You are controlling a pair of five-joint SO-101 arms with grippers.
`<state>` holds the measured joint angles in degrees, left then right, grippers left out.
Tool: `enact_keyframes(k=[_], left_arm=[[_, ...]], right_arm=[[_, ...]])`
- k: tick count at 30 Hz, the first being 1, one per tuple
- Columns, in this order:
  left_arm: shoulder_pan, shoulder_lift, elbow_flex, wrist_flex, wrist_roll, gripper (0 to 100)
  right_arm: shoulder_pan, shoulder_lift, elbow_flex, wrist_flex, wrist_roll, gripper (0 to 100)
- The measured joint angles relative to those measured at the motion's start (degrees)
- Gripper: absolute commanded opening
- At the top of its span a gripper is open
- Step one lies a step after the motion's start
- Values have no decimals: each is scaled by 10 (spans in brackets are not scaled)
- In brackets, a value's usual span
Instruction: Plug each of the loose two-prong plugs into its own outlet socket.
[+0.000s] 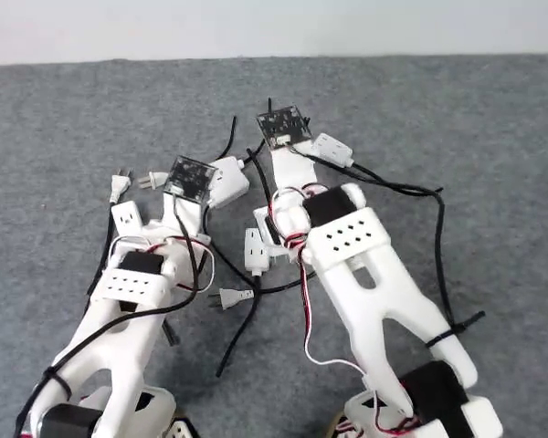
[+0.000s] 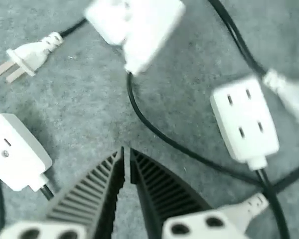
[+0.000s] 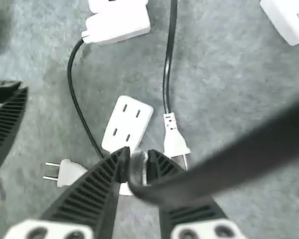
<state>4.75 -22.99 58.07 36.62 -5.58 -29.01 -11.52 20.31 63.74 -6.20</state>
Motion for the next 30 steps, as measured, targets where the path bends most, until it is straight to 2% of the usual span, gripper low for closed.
enact_keyframes(k=[4, 8, 14, 17, 25, 30], left_arm=[[-2, 27, -23, 5, -2, 13], [-2, 112, -97, 58, -15, 13], [15, 155, -130, 112, -162, 13], [40, 132, -98, 113, -223, 13], [73, 18, 17, 103, -305, 12], [85, -52, 69, 94, -327, 12]], right_arm=[[-19, -59, 25, 8, 44, 8], [-27, -156, 62, 30, 90, 8], [-68, -230, 137, 32, 142, 8], [-86, -231, 147, 32, 151, 8], [-88, -217, 148, 21, 153, 8], [-84, -215, 149, 11, 154, 8]])
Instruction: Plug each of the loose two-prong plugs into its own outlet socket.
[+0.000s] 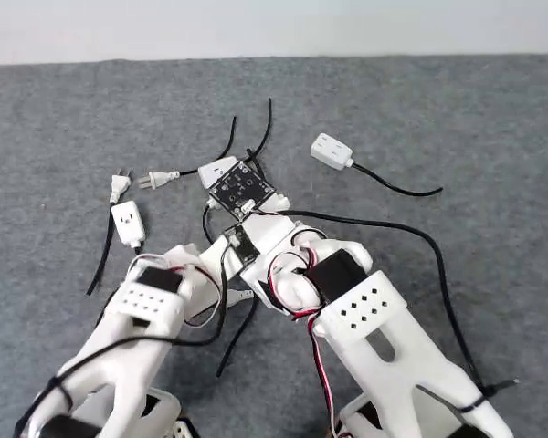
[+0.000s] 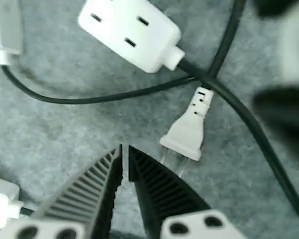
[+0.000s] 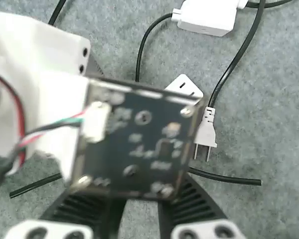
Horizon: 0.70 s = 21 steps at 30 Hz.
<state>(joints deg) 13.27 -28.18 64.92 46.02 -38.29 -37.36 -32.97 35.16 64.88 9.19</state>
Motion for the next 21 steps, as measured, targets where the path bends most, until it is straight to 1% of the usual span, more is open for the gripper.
enact_keyframes(k=[4, 7, 10, 11, 14, 18, 20, 21], left_arm=[[2, -30, 18, 1, 0, 12], [2, -34, 23, -2, 0, 12], [2, -38, 23, -5, 11, 12], [1, -38, 23, -13, 31, 12], [-28, -38, 25, -34, 129, 12], [-76, -38, 23, -90, 280, 12], [-84, -38, 28, -130, 338, 12], [-85, -39, 37, -154, 355, 12]], right_arm=[[2, 0, 4, -13, -2, 8], [8, 0, 13, -32, -22, 8], [34, 0, 42, -84, -79, 8], [43, -1, 56, -108, -106, 8], [70, 0, 87, -205, -174, 8], [77, 0, 126, -308, -194, 8], [84, 0, 131, -331, -194, 8], [84, 4, 131, -338, -196, 8]])
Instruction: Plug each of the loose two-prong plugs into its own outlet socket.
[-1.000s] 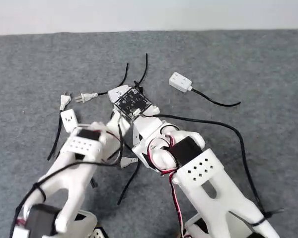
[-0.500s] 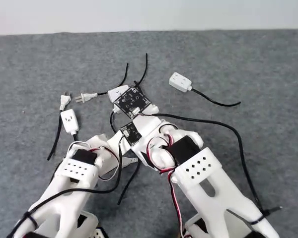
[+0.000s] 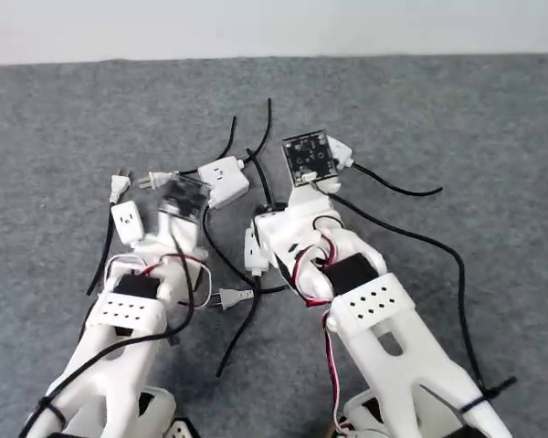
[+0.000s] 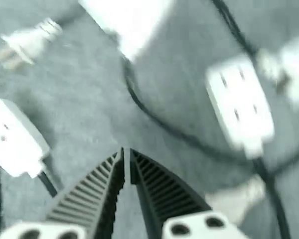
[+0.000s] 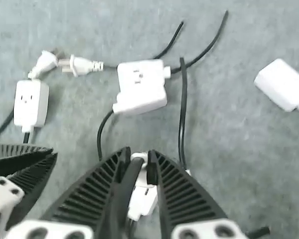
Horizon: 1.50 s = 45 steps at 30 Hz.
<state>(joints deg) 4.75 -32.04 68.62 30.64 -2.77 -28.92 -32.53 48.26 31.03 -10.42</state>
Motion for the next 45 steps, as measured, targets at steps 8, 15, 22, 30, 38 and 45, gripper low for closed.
enact_keyframes(k=[8, 15, 22, 30, 38, 45], left_arm=[[0, 0, 52, -135, 25, 12], [-2, 0, 52, -139, 25, 12], [-2, 0, 52, -139, 25, 12], [-4, 0, 52, -139, 25, 12], [-4, 0, 52, -139, 25, 12], [-4, 0, 52, -139, 25, 12]], right_arm=[[-4, 102, 1, -59, -2, 8], [11, 171, -24, -68, 1, 8], [18, 189, -35, -90, 1, 8], [18, 194, -52, -90, -10, 8], [18, 194, -56, -88, -41, 8], [18, 194, -56, -73, -62, 8]])
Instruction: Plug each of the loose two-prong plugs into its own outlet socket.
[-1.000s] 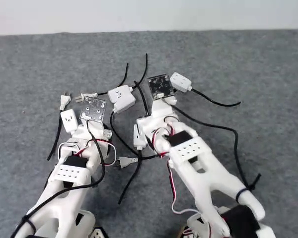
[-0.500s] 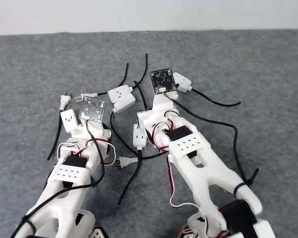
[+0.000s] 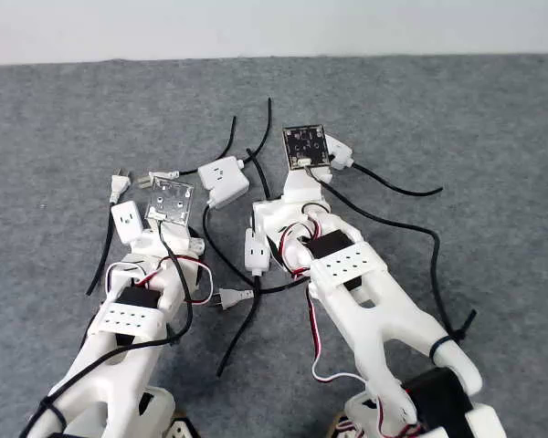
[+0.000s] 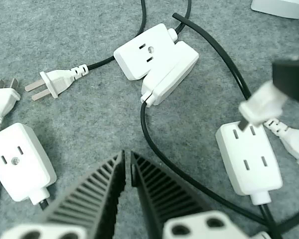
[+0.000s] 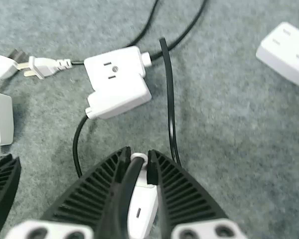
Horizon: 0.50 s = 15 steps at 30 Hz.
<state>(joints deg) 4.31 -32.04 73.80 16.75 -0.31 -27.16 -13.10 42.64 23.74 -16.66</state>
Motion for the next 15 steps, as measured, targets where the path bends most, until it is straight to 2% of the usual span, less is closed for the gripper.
enact_keyframes(k=[15], left_arm=[[0, 0, 0, 0, 0, 12]], right_arm=[[3, 52, -26, 4, -4, 8]])
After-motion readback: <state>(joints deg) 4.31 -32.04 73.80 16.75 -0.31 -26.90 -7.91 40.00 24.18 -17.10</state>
